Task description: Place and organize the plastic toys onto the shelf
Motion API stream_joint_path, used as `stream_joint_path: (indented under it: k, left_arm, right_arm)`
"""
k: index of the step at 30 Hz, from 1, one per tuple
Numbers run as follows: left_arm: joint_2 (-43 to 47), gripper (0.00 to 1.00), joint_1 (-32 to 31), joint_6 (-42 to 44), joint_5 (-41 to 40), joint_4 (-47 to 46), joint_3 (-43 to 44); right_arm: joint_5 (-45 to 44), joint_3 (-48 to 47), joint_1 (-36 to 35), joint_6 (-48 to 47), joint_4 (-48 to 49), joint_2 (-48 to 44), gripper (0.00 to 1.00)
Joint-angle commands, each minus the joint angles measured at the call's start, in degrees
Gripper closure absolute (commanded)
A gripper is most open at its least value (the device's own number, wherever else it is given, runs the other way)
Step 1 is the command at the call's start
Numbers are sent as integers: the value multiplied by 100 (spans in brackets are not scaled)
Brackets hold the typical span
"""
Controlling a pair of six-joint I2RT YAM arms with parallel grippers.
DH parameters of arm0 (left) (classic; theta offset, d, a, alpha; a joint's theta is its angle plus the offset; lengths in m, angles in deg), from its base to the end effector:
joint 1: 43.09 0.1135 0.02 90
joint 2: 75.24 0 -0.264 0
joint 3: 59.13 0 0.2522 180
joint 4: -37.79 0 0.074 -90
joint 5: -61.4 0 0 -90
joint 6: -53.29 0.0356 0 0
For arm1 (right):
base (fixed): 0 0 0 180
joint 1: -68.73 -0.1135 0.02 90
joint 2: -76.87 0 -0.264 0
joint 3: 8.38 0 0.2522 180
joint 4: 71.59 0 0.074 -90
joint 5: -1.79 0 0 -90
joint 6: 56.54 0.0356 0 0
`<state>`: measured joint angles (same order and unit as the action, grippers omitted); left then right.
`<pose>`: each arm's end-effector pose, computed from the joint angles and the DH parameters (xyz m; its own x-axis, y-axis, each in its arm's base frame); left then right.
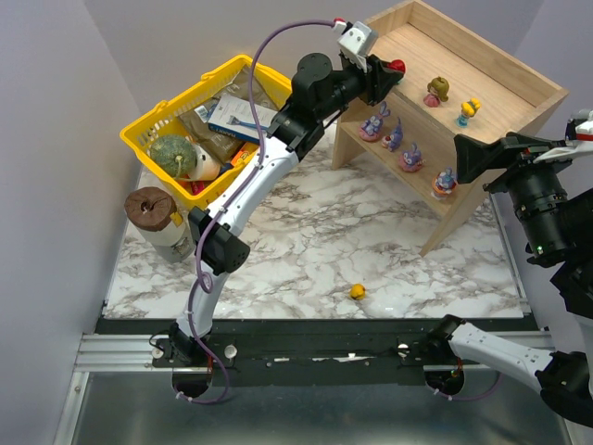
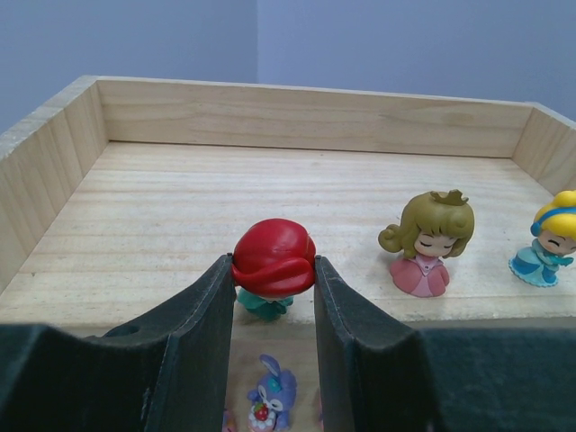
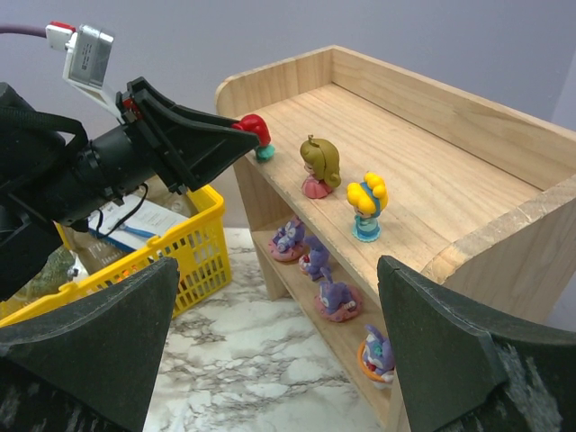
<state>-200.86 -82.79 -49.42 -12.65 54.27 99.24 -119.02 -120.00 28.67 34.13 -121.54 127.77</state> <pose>0.3706 -0.3204 0.4949 0.0305 -0.3003 -0.9534 0.8445 0.5179 -0.1361 0.0726 0.0373 0.5579 0.1411 0.1317 -0.9812 -0.1693 0.9797 0.1072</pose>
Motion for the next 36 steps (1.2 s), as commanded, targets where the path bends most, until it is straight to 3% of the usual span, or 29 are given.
stream_joint_path:
  k: [1,36]
  left_arm:
    - [-173,79,24,-65,155,-211,49]
    - [-393,53,15,-74,190,-395,128]
  right_arm:
    - [-189,39,-3,21,-64,-9,3]
    - [-338,66,-3,-5,-47,-18,3]
